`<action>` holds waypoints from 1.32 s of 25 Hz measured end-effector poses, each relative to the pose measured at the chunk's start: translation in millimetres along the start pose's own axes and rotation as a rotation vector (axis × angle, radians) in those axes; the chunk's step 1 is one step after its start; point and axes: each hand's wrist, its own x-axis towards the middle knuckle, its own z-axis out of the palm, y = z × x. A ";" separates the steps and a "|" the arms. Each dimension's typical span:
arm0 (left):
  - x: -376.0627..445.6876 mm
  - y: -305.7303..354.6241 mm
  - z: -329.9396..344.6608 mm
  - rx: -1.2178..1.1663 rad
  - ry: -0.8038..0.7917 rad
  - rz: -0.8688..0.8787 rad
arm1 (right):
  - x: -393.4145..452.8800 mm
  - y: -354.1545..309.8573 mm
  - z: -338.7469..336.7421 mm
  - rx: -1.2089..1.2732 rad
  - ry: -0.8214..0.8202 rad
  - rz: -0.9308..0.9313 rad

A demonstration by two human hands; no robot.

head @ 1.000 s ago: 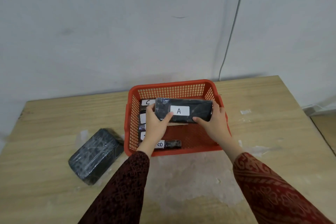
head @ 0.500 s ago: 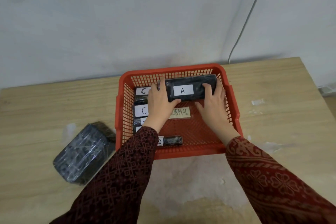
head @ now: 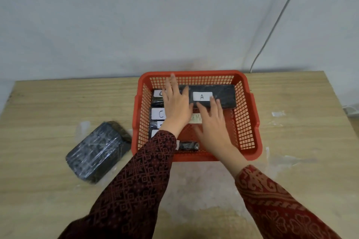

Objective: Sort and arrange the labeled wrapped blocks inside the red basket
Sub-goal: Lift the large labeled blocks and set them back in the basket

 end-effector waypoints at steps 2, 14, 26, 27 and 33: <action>-25.2 -20.9 -21.1 -0.094 0.203 -0.004 | -17.6 -29.3 0.0 0.173 -0.007 -0.097; -198.8 -220.1 -20.9 -0.659 0.111 -0.963 | 16.5 -206.8 100.3 0.286 -0.674 -0.035; -198.4 -161.7 -127.5 -1.314 0.610 -0.221 | -23.8 -151.3 -63.9 1.007 -0.092 0.091; -193.8 -141.3 -125.4 -1.392 0.613 -0.196 | -31.0 -136.3 -74.3 1.089 -0.012 0.127; -178.6 -34.6 -85.8 -1.592 0.575 -0.438 | -102.7 -65.3 -73.1 1.103 0.457 0.025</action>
